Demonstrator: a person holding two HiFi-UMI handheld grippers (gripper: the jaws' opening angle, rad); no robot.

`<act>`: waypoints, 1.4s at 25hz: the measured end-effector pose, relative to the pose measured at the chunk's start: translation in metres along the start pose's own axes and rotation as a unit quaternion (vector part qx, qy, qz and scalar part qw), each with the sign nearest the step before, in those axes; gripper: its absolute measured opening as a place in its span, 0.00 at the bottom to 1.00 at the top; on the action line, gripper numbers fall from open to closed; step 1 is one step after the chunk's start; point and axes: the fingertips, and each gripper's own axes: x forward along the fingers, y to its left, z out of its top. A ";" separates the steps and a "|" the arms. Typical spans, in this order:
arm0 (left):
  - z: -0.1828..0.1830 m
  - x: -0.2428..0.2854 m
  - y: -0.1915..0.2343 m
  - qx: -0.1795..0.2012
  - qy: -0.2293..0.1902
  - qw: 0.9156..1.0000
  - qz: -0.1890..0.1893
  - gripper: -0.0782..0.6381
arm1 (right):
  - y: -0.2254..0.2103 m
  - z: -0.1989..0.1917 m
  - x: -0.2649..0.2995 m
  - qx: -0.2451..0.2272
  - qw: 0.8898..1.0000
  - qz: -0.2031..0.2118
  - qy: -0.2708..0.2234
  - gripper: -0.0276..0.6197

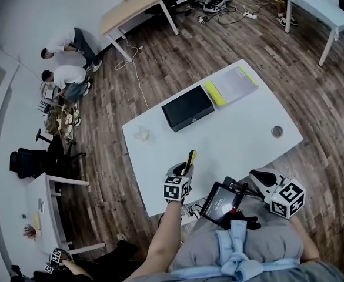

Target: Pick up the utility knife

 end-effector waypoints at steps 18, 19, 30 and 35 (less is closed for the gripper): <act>0.105 -0.092 -0.086 0.066 -0.112 0.991 -0.011 0.28 | -0.002 0.010 0.007 -0.014 0.999 0.039 -0.003 0.09; 0.110 -0.097 -0.088 0.065 -0.119 0.991 -0.011 0.28 | -0.002 0.011 0.006 -0.014 0.999 0.040 -0.003 0.09; 0.146 -0.128 -0.114 0.087 -0.165 0.982 -0.016 0.28 | -0.004 0.010 0.000 -0.019 0.999 0.042 -0.008 0.09; 0.149 -0.130 -0.117 0.090 -0.167 0.982 -0.018 0.28 | -0.002 0.013 -0.002 -0.035 0.999 0.037 -0.010 0.09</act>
